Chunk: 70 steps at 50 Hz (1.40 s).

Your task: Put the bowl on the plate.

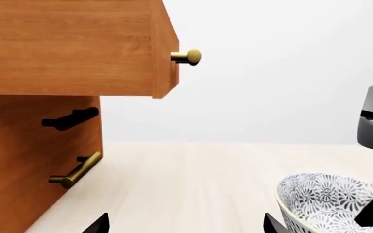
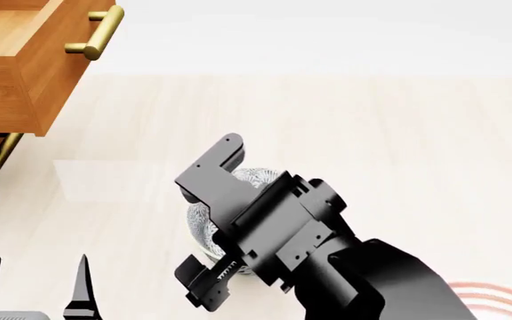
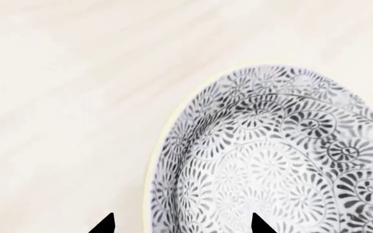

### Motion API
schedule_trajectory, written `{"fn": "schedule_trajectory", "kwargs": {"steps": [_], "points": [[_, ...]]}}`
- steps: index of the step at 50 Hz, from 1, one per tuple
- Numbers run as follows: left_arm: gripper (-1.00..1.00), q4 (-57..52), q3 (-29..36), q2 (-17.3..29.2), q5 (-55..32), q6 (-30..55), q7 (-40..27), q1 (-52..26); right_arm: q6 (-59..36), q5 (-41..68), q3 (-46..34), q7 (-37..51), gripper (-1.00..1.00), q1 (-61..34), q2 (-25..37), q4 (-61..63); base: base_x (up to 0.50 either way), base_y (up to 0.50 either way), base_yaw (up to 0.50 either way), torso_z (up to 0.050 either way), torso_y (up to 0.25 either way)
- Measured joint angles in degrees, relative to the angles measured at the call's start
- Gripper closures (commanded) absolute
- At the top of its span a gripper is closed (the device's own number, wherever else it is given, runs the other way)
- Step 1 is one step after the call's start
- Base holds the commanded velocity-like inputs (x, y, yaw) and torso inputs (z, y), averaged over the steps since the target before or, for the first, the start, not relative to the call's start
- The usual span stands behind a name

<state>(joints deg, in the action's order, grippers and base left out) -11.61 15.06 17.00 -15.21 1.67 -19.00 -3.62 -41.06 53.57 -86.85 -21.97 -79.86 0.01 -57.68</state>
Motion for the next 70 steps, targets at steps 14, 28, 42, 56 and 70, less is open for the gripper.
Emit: {"fn": "schedule_trajectory", "kwargs": {"steps": [14, 28, 42, 56, 70], "points": [[-1.0, 0.0, 0.2, 0.2, -0.1, -0.1, -0.3, 0.0, 0.2, 0.0, -0.1, -0.3, -1.0, 0.9, 0.0, -0.7, 0.0, 0.0, 0.0, 0.0, 0.0], [-1.0, -0.3, 0.6, 0.5, 0.0, -0.7, -0.3, 0.2, 0.7, 0.4, 0.0, -0.4, -1.0, 1.1, 0.0, -1.0, 0.0, 0.0, 0.0, 0.0, 0.0], [-1.0, -1.3, 1.0, 1.1, 0.1, -1.1, -0.2, 0.4, 1.0, 0.7, 0.0, -0.4, -1.0, 1.1, 0.0, -1.4, 0.0, 0.0, 0.0, 0.0, -0.043], [-1.0, -1.7, 1.2, 1.3, 0.1, -1.3, -0.5, 0.5, 1.1, 0.5, 0.0, -0.3, -1.0, 1.3, 0.0, -1.4, 0.0, 0.0, 0.0, 0.0, -0.075], [-1.0, -2.1, 1.3, 1.5, 0.0, -1.5, -0.8, 0.6, 1.5, -0.2, 0.1, 0.0, 1.0, 1.5, 0.0, -1.2, 0.0, 0.0, 0.0, 0.0, 0.0]]}}
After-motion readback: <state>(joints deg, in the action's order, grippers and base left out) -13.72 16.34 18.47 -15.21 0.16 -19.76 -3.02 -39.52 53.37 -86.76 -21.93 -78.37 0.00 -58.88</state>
